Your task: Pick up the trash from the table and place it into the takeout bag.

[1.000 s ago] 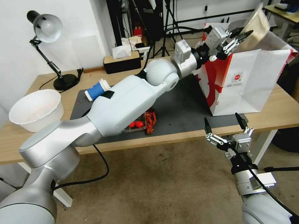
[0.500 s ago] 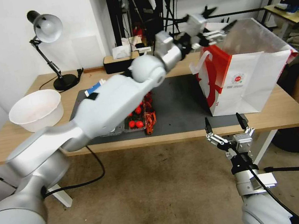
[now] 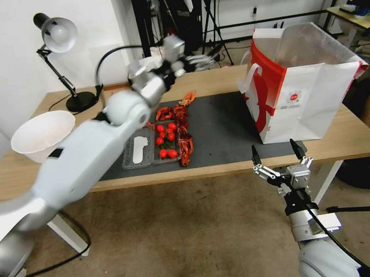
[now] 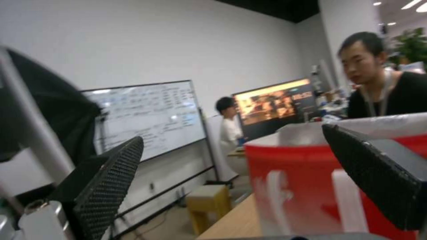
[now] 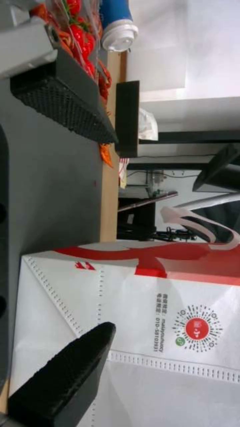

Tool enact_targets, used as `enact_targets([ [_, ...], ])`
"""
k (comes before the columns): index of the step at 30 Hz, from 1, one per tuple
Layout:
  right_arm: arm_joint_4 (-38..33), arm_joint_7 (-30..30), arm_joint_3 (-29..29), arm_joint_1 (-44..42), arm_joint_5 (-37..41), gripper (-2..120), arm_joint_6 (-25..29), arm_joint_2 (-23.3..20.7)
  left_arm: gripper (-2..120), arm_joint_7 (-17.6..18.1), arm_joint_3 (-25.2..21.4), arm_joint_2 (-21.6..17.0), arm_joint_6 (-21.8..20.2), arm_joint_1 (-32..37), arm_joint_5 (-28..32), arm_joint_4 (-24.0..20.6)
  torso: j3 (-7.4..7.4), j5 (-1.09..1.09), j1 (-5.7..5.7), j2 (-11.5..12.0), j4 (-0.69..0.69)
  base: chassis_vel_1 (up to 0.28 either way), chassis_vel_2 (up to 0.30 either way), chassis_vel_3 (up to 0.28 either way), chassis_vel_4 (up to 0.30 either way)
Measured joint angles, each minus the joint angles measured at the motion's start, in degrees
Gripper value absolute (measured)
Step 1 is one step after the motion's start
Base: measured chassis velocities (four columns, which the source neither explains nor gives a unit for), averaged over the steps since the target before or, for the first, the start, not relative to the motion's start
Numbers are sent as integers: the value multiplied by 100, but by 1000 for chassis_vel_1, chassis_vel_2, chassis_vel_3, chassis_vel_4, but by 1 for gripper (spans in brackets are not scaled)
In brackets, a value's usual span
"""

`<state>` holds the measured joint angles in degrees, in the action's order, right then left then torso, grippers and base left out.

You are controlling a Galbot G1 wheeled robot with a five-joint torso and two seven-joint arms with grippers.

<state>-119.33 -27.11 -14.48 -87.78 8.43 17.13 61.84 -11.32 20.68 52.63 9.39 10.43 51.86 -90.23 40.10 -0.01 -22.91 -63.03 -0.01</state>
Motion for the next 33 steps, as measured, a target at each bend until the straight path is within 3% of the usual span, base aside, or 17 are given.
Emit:
enact_targets([
  [2, 0, 2, 9, 2, -1, 100, 0, -3, 100, 35, -480, -450, -56, 618, -42, -289, 0, -3, 0, 0, 1, 0, 0, 0, 0],
  [3, 0, 2, 9, 2, -1, 100, 0, -3, 100, 35, -480, -450, -56, 618, -42, -289, 0, -3, 0, 0, 1, 0, 0, 0, 0],
  [7, -2, 4, 15, -2, -3, 100, -1, -22, 100, 78, -1448, -1031, -113, 1775, -193, -924, -1, -1, 0, 0, 2, 0, 0, 0, 0],
  [8, -2, 4, 15, -2, -3, 100, -1, -22, 100, 78, -1448, -1031, -113, 1775, -193, -924, -1, -1, 0, 0, 2, 0, 0, 0, 0],
  [11, 13, 5, 43, 11, -3, 100, 0, -31, 100, 158, -2348, -1303, -165, 2775, -332, -1436, 0, 0, 1, 0, 0, 0, 0, 0, 0],
  [15, 22, 6, 68, 19, -4, 100, 0, -27, 100, 276, -2717, -1384, -157, 3208, -401, -1645, -1, 1, 0, 0, 2, 0, 0, 0, 0],
  [17, 32, 10, 103, 27, -8, 100, 0, -21, 100, 415, -3293, -1438, -100, 3935, -542, -1899, 0, 1, 0, 0, -2, 0, 0, 0, 0],
  [23, 39, 14, 115, 33, -9, 100, 0, -18, 100, 470, -3570, -1440, -93, 4324, -622, -2017, 0, 2, 0, 0, -2, 0, 0, 0, 0],
  [24, 52, 19, 125, 37, -11, 100, 4, -12, 100, 530, -3861, -1420, -98, 4754, -706, -2128, 0, 0, 0, 0, 0, 0, 0, 0, 0],
  [29, 62, 22, 128, 39, -14, 100, 8, -9, 100, 573, -4054, -1396, -109, 5021, -768, -2202, 0, -1, 0, 0, 1, 0, 0, 0, 0],
  [30, 74, 25, 139, 38, -16, 100, 17, -2, 100, 657, -4343, -1337, -125, 5424, -899, -2310, 0, 1, 0, 0, 2, 0, 0, 0, 0],
  [33, 80, 26, 143, 36, -18, 100, 22, 0, 100, 707, -4499, -1290, -128, 5624, -981, -2361, 0, 0, 1, 0, 2, 0, 0, 0, 0],
])
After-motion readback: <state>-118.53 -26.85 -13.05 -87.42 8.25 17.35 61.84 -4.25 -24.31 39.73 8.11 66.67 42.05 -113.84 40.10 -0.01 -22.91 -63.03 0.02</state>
